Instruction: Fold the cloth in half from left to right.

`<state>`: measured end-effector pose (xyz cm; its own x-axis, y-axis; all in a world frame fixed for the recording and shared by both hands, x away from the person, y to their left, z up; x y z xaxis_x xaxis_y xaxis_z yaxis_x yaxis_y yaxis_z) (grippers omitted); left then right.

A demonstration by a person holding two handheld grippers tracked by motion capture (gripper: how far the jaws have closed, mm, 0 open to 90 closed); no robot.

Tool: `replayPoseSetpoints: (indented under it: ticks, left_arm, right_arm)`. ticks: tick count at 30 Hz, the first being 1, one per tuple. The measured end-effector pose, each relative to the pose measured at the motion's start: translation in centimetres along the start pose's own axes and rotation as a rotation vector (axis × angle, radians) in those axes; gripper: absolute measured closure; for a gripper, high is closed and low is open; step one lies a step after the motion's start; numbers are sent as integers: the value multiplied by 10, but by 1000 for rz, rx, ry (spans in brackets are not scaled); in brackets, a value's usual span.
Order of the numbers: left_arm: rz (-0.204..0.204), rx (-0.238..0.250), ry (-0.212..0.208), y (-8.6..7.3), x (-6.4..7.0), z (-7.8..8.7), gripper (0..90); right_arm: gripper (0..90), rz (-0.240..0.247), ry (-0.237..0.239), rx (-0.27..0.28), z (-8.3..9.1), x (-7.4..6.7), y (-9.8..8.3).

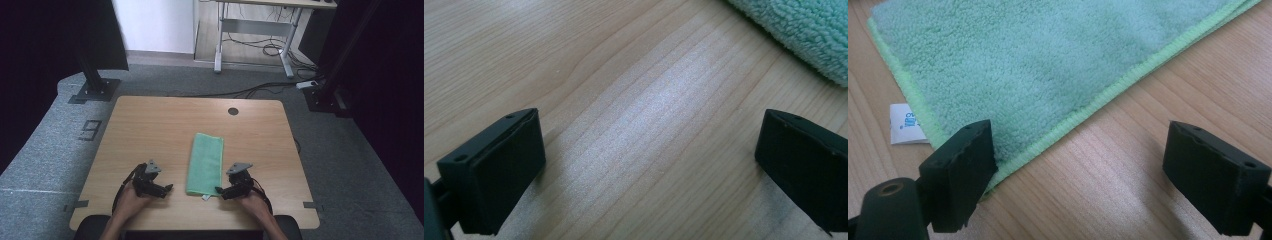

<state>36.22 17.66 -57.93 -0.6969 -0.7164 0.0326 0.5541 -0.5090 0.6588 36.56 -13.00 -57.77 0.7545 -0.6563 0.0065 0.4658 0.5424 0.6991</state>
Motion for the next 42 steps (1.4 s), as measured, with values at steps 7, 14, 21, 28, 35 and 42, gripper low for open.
replayPoseSetpoints:
  ticks: [7,14,21,28,35,42]
  left_arm:
    - [0,0,0,0,0,0,0]
    - [0,1,0,0,0,0,0]
    - [1,0,-1,0,0,0,0]
    - [8,0,4,1,1,-1,0]
    - [8,0,5,2,1,-2,0]
    - [-3,1,-5,4,0,-4,0]
  right_arm:
    - [133,0,-2,-12,1,3,-1]
    - [134,-8,-6,-14,4,7,-3]
    - [137,0,-18,14,10,11,-1]
    - [113,-43,-102,39,26,36,-9]
    - [39,-59,-154,24,32,53,-22]
    - [10,-75,-174,7,31,63,-32]
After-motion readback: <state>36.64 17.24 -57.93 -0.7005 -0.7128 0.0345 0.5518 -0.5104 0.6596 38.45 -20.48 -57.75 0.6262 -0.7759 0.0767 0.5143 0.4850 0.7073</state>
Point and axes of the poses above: each handheld gripper's, and its own axes: z roughly backward along the jaws, y roughly out of its top, x roughly to its right, the point moved 4 cm from there along -z, roughly forward along the jaws, and after that the axes turned 2 degrees about -y, right-handed, at the moved point
